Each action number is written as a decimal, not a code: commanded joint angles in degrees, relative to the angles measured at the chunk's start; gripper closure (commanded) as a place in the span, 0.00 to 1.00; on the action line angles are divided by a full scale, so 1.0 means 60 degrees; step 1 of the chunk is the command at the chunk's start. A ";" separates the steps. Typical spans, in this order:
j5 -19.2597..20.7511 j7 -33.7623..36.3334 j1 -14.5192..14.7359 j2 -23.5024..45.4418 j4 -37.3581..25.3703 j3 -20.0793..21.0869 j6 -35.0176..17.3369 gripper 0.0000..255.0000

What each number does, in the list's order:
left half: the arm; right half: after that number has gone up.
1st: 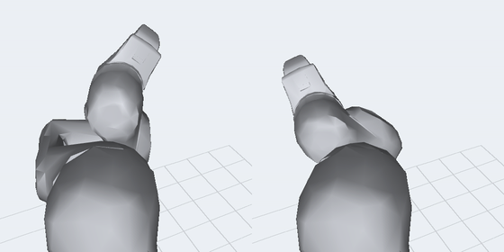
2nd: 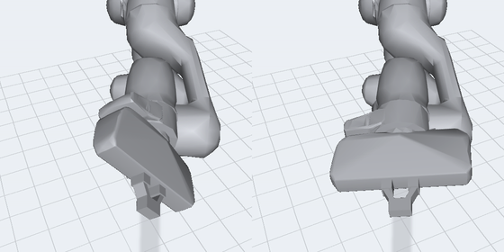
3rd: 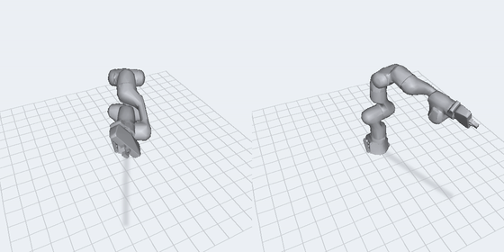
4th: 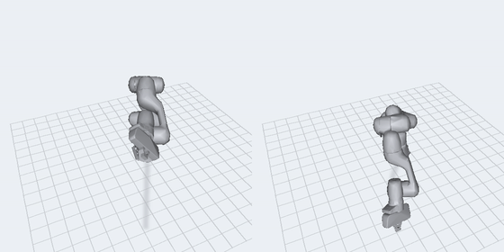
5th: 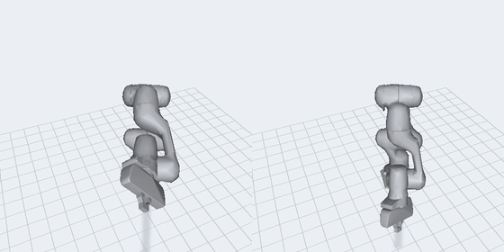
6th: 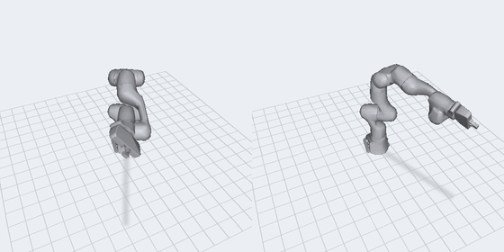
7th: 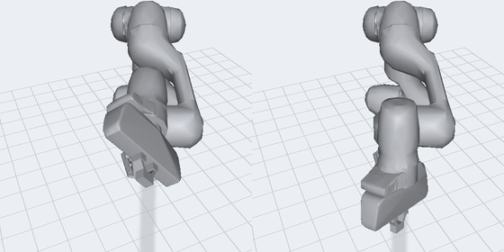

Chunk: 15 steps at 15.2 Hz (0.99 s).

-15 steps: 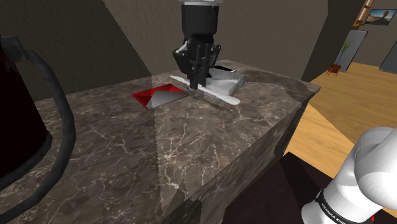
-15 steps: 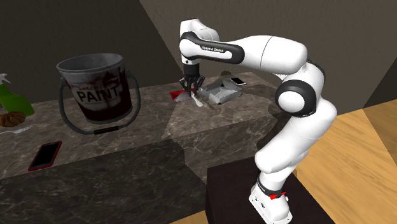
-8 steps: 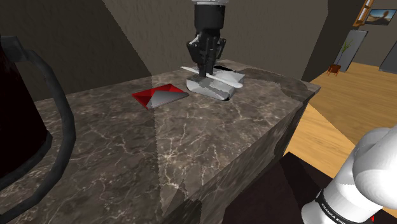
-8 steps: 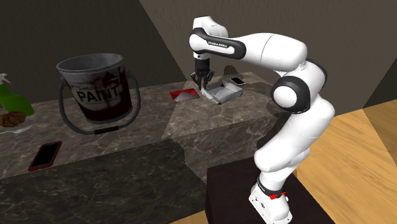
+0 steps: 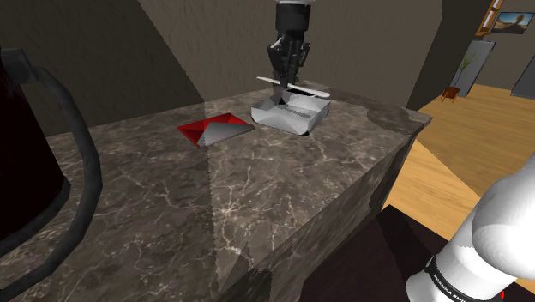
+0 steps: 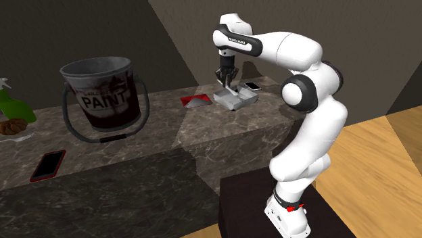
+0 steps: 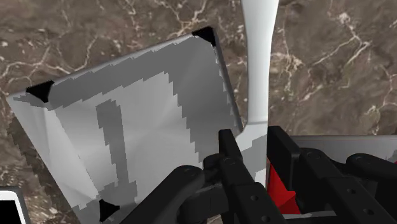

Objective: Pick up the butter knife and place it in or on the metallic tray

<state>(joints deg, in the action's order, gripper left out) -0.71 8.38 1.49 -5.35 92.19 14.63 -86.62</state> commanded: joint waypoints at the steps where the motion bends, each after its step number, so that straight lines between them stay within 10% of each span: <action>1: 0.0093 -0.0425 -0.0194 0.0294 -0.0336 -0.0224 0.0049 1.00; 7: 0.0334 -0.1495 -0.0708 0.1445 -0.1804 -0.0759 0.0377 1.00; 15: 0.0271 -0.1525 -0.0741 0.1091 -0.0309 -0.0783 -0.0770 1.00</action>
<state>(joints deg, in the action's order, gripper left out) 0.94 -0.76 -2.94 1.33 89.47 9.94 -90.47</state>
